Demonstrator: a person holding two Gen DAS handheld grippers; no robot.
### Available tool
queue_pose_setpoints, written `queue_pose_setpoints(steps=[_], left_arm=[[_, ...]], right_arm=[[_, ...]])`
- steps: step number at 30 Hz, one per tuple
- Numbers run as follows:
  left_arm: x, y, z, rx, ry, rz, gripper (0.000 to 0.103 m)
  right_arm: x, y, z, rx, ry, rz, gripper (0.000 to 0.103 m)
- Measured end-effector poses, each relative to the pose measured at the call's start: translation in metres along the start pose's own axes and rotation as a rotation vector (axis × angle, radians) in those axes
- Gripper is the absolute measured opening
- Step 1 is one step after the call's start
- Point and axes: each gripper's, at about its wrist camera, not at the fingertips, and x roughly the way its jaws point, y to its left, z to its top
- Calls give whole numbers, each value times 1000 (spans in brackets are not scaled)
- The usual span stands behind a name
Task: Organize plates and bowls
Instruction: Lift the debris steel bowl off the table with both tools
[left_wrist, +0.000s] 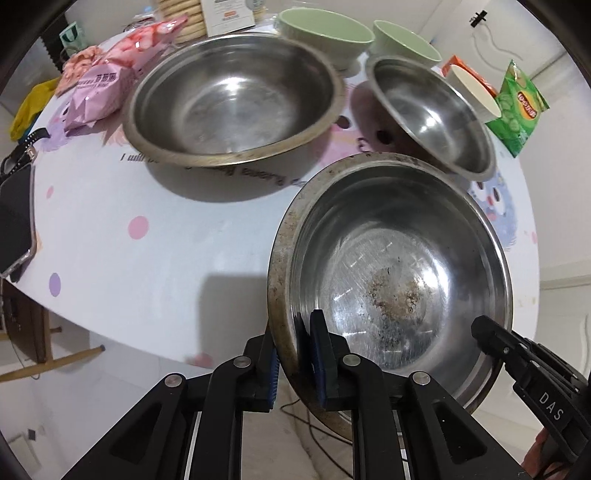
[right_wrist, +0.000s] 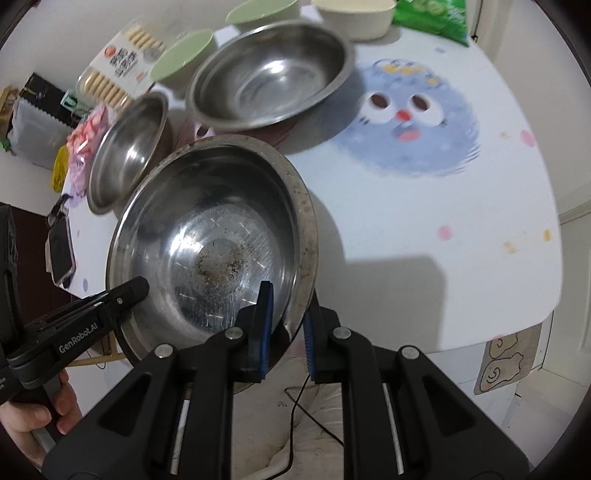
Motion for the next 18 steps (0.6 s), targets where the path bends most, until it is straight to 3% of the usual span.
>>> queue_pose_setpoints(steps=[12,14,15,16,17,18], left_arm=[[9,14,7,68,-45,26,19],[9,16,5,70,-41,31,32],[8,18,4,69,-39,19,41],[5,21,3,67,-45,14,61],[-2,24,2,68,-65,14,71],[-6,27,2,68,-81,11,74]], right_arm=[[27,19,-11,-50,-20,-31,22],[24,20,-12,-54,-20,-34,26],[22,20,-12,-60,-20,-44,37],[19,19,-12,-68,-24,-69,44],[16,19,-11,-70,-28,-88,51],[11,18,-10,-69,-36,-101,52]])
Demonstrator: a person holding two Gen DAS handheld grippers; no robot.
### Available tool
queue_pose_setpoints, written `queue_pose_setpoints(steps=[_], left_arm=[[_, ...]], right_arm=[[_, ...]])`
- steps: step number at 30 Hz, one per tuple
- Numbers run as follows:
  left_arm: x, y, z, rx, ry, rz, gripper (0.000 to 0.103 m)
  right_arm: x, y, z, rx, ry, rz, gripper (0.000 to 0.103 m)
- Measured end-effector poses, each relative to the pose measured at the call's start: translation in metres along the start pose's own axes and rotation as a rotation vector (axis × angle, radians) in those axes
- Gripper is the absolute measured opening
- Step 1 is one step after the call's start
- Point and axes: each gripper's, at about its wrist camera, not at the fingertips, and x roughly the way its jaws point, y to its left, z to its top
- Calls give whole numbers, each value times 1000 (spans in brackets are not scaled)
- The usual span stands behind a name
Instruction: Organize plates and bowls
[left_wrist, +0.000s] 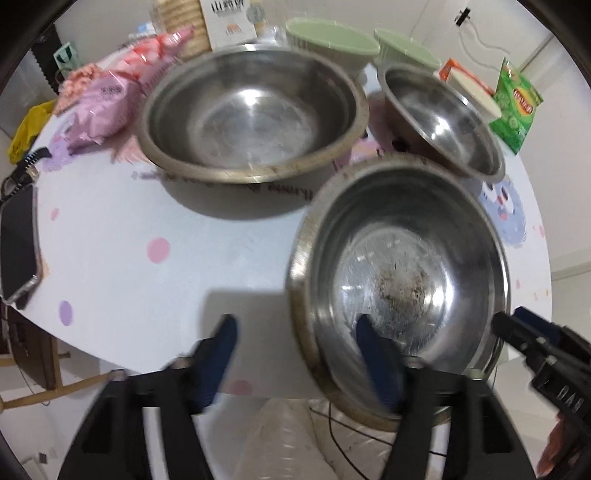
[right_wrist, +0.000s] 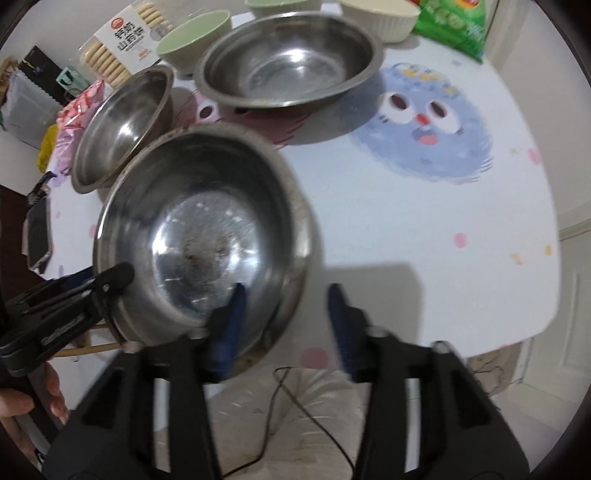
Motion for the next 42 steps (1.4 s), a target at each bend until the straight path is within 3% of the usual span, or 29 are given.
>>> queue_pose_setpoints(steps=[2,4,6,7,9,12,17,22,28,38,39,40,42], left_arm=[[-9,5,2,-6,-15,1,84],[-22,15,6,-31,-36,-13,85],[-32,25,14,-72,-52,-13,93],[-35,30,18,-93,-57,-11,102],[-38,42,31,-143,-68,-27,103],[-37,59,51,-208,-78,-12,103],[-28,83,74,-295,-73,18,103],[-8,99,92,-375,-34,22,103],[10,105,103,-397,-4,40,103],[35,117,114,-444,23,30,102],[38,119,116,-446,27,31,101],[39,120,116,-451,26,32,94],[42,123,117,-468,32,37,68]], right_arm=[[-13,-5,2,4,-23,-10,52],[-30,-9,9,19,-50,-21,53],[-46,-10,20,22,-87,-11,58],[-55,-8,27,14,-111,1,61],[-70,5,49,-34,-161,26,73],[-77,28,81,-127,-204,63,77],[-59,82,138,-322,-164,135,77],[-20,129,175,-442,-97,173,77],[27,150,193,-474,4,163,77],[67,161,200,-503,76,112,77],[69,161,200,-498,86,120,76],[71,161,200,-494,96,124,73],[76,161,199,-498,116,128,55]])
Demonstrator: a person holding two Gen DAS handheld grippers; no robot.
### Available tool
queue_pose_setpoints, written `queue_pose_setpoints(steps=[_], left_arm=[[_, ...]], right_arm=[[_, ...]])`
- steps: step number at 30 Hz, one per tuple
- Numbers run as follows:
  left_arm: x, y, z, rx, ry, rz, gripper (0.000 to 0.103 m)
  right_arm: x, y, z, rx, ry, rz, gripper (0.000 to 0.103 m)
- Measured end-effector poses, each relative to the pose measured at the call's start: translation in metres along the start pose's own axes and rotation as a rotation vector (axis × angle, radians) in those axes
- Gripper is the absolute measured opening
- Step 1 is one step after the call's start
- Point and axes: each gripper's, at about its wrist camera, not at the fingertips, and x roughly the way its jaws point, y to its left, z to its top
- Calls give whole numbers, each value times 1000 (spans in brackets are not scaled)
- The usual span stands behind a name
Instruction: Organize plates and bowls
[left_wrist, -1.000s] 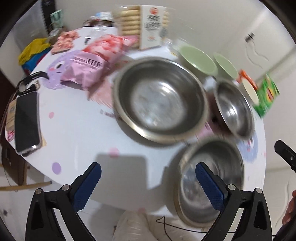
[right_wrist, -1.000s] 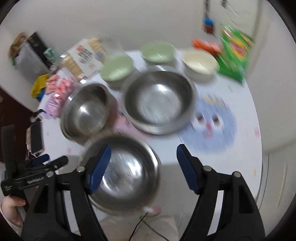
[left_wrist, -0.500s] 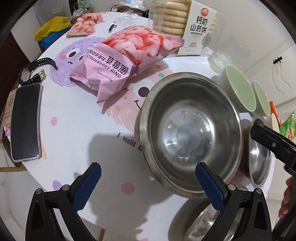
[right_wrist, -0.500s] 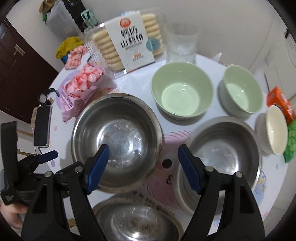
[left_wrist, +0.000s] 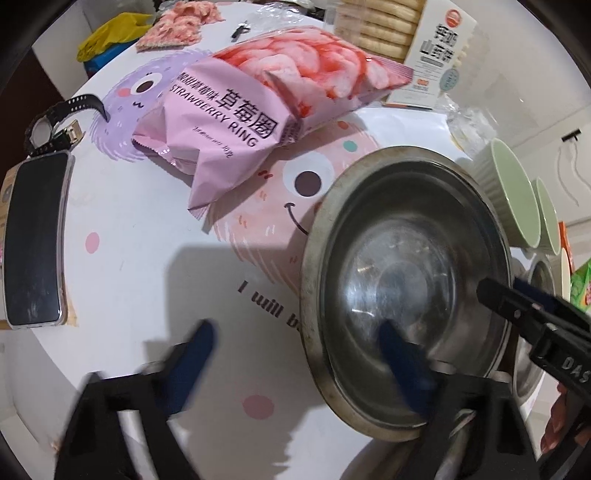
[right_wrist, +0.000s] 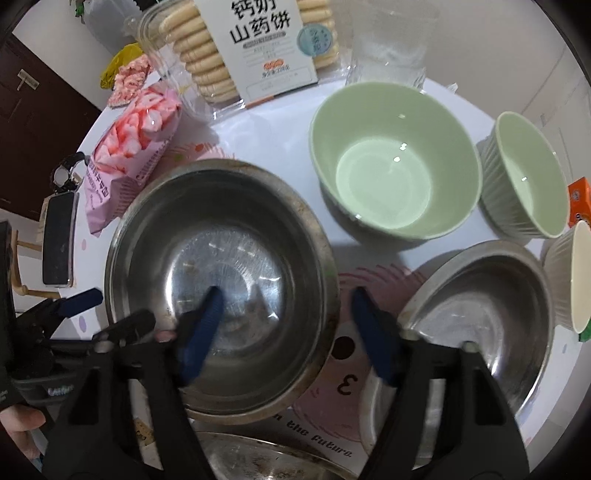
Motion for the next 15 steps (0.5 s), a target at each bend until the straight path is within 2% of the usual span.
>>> queue_pose_setpoints(steps=[1,3,5,6,8,15], left_arm=[[3,0,1,-5,15,11,49],[8,-1,3,-6,34,-3,39],[7,-4,4,11,27,-16,20],[6,-5,4,21,21,-15,15],[5,-8,7,20,18,-21,14],[-22,-14,14,53,-25,-46,13]], right_arm=[[2,0,0,1,9,-14,52],[6,-4,-1,17,18,-34,41],[6,-7,-2,33,19,-32,31],[6,-8,-2,36,20,-36,23],[5,-10,-4,40,28,-39,15],[-15,-8,-10,58,-26,-24,15]])
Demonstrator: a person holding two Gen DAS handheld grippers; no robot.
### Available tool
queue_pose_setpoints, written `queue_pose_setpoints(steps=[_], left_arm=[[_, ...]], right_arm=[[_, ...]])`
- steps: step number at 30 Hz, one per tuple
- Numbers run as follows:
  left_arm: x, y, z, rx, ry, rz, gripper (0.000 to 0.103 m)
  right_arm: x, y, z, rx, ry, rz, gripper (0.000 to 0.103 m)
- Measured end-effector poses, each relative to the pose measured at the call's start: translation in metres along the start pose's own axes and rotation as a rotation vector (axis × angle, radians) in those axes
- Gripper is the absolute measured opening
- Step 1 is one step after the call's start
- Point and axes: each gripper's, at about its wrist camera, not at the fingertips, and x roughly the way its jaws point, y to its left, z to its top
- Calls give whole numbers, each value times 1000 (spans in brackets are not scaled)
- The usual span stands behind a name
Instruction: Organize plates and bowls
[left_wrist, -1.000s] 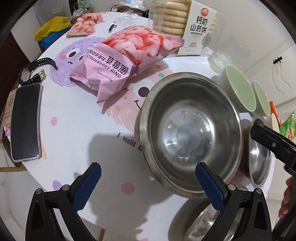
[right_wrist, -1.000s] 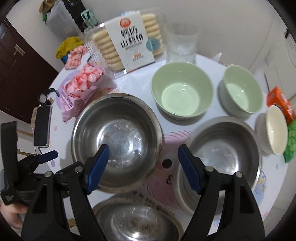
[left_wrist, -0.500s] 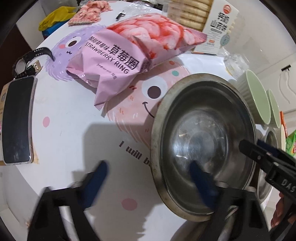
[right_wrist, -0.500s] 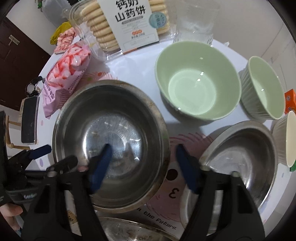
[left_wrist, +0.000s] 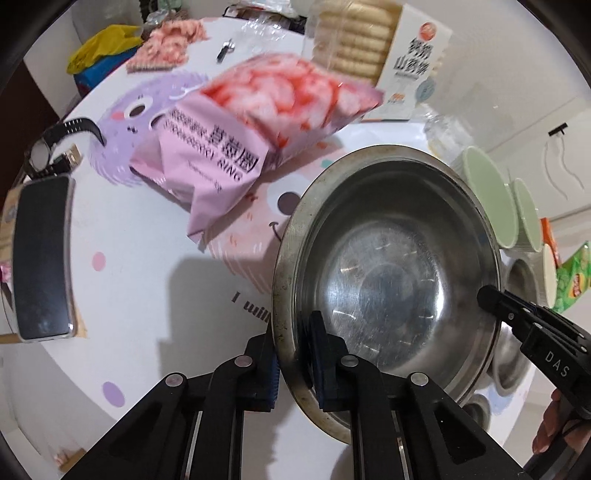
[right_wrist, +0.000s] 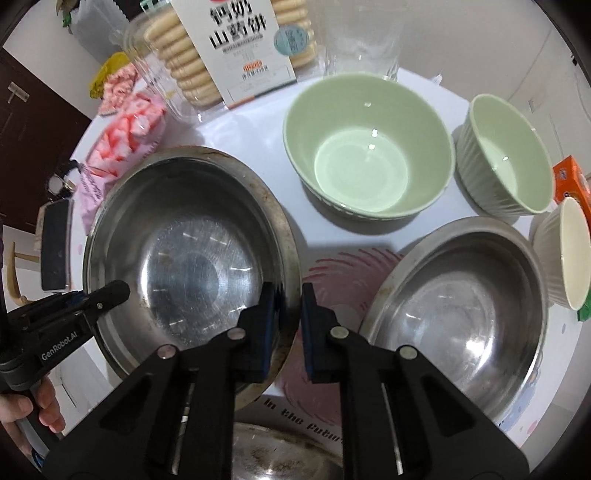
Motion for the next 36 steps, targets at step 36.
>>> queue_pose_setpoints(steps=[36], left_arm=[[-16,-72,-132,351,135,52,15]], right_arm=[[-65,-32,-191,305,21,-92,17]])
